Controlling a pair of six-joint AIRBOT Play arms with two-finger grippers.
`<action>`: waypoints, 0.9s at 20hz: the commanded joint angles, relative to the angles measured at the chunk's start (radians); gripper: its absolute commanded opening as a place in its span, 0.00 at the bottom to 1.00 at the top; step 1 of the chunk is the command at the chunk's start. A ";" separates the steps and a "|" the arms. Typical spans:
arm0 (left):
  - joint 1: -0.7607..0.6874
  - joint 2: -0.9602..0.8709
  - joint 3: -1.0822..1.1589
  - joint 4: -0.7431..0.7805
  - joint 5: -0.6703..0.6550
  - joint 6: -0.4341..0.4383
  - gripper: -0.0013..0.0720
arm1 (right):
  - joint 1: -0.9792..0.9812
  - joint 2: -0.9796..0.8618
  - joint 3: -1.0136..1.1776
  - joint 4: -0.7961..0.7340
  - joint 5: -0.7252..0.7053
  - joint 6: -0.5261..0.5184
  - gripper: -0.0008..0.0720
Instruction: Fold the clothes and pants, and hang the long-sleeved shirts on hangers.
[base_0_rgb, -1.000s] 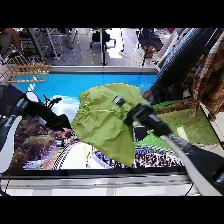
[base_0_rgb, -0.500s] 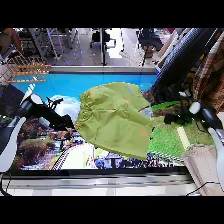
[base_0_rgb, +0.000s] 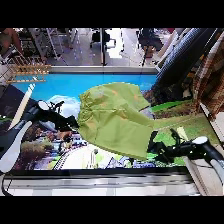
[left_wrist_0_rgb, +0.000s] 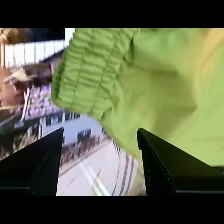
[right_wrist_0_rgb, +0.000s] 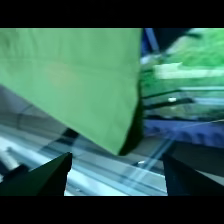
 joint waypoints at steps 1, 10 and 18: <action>-0.020 -0.011 -0.005 -0.013 0.079 -0.047 0.70 | 0.065 0.013 -0.124 0.164 -0.093 0.019 0.88; -0.020 -0.036 -0.004 -0.027 -0.001 -0.029 0.02 | 0.227 0.001 -0.099 0.117 -0.238 0.161 0.03; 0.134 0.283 0.235 -0.218 -0.242 0.177 0.02 | 0.227 0.465 0.460 -0.263 -0.003 0.192 0.02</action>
